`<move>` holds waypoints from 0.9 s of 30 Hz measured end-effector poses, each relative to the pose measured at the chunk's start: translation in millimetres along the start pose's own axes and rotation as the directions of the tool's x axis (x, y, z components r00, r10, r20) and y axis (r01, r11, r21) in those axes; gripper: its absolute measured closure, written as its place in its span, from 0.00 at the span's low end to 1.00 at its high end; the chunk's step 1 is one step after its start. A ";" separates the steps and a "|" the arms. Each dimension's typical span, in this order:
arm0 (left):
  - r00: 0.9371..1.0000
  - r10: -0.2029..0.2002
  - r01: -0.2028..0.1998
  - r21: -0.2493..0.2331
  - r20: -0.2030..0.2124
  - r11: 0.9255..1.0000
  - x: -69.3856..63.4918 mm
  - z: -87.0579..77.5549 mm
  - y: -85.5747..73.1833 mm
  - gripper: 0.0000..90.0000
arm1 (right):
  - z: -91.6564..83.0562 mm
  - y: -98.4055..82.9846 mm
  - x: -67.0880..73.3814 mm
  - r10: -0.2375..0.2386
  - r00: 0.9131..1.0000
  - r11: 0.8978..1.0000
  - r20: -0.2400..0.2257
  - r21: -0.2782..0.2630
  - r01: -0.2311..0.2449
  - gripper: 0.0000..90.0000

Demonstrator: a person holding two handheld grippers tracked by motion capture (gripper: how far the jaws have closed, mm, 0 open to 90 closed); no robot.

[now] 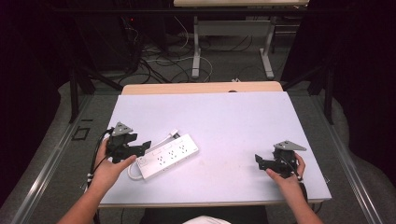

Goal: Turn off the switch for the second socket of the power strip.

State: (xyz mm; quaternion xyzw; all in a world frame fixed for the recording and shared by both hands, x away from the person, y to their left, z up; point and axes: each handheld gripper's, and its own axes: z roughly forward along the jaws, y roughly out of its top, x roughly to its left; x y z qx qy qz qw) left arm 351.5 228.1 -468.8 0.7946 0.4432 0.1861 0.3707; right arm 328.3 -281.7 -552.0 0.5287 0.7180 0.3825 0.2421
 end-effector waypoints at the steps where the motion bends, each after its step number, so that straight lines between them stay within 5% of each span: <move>1: 1.000 0.003 -0.003 -0.003 -0.002 1.000 0.2 0.4 1.0 0.41 | -0.1 0.0 0.2 -0.003 1.000 1.000 -0.004 -0.001 0.003 0.13; 27: 0.999 0.018 -0.022 0.077 0.046 0.997 -6.7 14.8 29.5 0.59 | 1.8 0.8 5.3 -0.042 0.997 0.999 -0.063 0.017 0.043 0.00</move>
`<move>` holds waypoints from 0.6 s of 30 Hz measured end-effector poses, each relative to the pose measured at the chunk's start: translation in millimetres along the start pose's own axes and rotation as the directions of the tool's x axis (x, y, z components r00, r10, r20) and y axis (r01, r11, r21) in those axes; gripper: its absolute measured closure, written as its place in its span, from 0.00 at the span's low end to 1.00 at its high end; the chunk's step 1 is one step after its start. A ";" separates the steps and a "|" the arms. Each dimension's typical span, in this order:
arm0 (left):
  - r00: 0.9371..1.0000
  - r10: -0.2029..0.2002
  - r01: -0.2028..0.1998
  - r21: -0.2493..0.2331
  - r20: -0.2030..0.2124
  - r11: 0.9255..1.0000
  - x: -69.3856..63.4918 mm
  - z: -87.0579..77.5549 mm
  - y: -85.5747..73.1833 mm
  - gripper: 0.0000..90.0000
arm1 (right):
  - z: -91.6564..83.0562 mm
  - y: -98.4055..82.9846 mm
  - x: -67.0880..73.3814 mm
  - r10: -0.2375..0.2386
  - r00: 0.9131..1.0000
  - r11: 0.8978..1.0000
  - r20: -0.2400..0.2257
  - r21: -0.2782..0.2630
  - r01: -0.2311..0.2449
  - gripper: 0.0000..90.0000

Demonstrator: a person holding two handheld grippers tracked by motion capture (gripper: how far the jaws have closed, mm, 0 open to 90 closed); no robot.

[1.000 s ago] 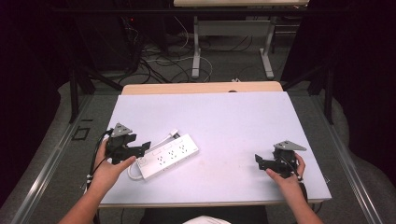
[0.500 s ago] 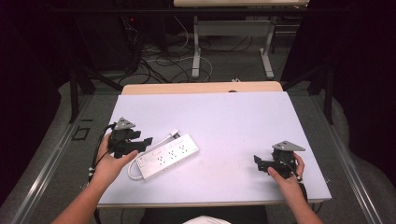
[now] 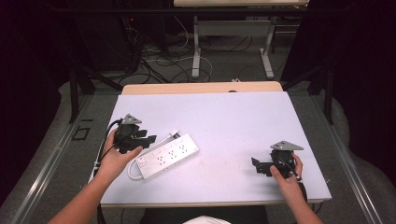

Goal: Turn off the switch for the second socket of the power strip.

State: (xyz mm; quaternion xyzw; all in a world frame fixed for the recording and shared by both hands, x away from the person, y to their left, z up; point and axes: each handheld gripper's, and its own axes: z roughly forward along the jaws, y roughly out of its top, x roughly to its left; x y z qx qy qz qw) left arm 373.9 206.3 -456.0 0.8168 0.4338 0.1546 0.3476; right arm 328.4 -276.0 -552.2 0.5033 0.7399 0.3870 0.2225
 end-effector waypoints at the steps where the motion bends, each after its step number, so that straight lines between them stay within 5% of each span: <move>1: 1.000 0.000 0.000 0.000 0.000 1.000 0.0 0.0 0.0 0.60 | 0.0 0.0 0.0 0.000 1.000 1.000 0.000 0.000 0.000 0.00; 18: 1.000 0.000 -0.002 0.079 0.029 0.997 -5.7 18.4 12.9 0.72 | 1.6 -0.3 0.8 -0.011 1.000 1.000 -0.007 0.014 0.011 0.00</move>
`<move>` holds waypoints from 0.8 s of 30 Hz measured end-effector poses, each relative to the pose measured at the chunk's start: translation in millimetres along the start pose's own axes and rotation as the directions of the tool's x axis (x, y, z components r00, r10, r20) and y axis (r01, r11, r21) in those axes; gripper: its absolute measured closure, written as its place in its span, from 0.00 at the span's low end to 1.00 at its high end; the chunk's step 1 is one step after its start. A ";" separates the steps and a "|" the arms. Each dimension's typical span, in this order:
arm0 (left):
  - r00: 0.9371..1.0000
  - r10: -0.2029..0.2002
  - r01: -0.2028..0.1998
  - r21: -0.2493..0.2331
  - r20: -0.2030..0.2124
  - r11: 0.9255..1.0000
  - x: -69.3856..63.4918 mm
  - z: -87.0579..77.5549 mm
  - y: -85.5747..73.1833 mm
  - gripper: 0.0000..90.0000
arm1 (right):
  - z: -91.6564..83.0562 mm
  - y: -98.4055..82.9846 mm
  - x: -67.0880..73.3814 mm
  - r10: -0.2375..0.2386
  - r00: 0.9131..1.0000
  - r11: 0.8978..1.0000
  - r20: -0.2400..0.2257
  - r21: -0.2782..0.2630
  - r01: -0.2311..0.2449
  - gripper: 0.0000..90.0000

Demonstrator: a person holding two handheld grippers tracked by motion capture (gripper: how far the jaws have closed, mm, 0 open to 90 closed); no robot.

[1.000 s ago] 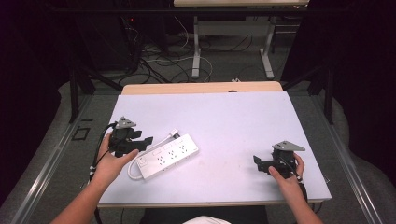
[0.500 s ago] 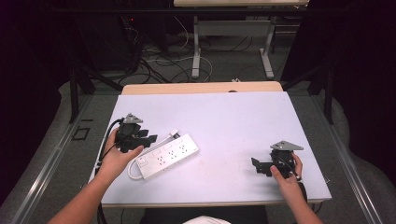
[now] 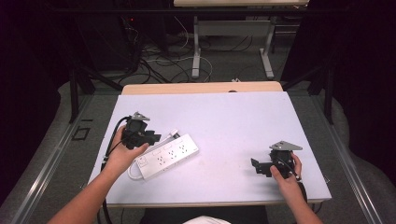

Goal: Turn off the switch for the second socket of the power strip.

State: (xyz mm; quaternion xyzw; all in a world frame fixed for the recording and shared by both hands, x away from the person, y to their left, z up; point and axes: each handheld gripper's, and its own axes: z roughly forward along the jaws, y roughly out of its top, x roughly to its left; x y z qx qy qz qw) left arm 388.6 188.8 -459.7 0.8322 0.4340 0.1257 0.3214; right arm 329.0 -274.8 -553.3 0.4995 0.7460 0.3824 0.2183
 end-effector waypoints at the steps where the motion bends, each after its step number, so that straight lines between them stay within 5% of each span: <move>1: 1.000 0.000 0.000 0.000 0.000 1.000 0.0 0.0 0.0 0.73 | 0.0 0.0 0.0 0.000 1.000 1.000 0.000 0.000 0.000 0.00; 24: 0.999 -0.026 0.021 0.124 0.041 0.992 -2.8 27.8 8.3 0.87 | 1.5 -0.7 0.5 -0.008 1.000 1.000 -0.011 0.014 0.008 0.00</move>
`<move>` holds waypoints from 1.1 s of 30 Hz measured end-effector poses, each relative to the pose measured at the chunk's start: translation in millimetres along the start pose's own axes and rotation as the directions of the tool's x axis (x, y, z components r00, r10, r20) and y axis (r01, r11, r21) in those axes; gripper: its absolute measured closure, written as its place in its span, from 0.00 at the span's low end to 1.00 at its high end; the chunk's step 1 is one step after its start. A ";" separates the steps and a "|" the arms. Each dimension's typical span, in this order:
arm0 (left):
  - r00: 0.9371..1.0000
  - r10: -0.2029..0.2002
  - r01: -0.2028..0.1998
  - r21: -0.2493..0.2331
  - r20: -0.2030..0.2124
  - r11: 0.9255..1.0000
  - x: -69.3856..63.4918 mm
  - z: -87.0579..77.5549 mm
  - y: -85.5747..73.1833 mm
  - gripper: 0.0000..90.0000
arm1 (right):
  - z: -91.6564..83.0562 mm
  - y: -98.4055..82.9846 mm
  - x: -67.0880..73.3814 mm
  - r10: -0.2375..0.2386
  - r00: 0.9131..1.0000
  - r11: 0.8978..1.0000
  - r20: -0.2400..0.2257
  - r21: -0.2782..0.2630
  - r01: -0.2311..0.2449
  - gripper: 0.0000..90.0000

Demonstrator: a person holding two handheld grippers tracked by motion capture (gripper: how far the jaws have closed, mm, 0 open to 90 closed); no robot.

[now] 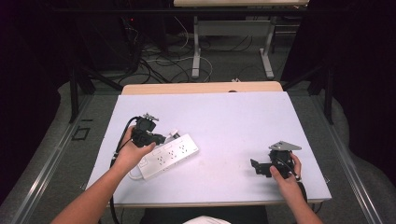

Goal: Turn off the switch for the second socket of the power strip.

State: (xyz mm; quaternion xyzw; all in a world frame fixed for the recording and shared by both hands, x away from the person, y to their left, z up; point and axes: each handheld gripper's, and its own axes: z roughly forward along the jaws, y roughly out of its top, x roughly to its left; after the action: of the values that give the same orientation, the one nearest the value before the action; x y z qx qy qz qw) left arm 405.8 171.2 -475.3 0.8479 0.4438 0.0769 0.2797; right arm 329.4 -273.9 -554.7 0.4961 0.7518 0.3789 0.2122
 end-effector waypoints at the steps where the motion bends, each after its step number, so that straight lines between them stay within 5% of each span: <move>1: 1.000 -0.007 0.007 -0.007 -0.001 1.000 0.1 2.3 0.5 0.87 | 0.2 0.0 -0.3 -0.004 1.000 1.000 0.000 -0.001 0.004 0.00; 16: 0.999 -0.051 0.050 0.043 0.010 0.998 1.1 22.3 8.1 0.95 | 0.6 -0.3 -0.5 0.001 1.000 1.000 -0.009 0.003 -0.001 0.00; 33: 0.998 -0.055 0.054 0.073 0.012 0.996 -3.3 37.5 11.9 1.00 | 1.3 -0.4 -0.4 -0.001 1.000 1.000 -0.011 0.007 0.001 0.00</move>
State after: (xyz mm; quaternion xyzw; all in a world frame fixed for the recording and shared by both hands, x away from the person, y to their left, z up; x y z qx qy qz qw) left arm 426.5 148.0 -499.7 0.8456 0.4673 0.0472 0.2538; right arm 330.3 -273.9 -555.9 0.4942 0.7546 0.3790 0.2067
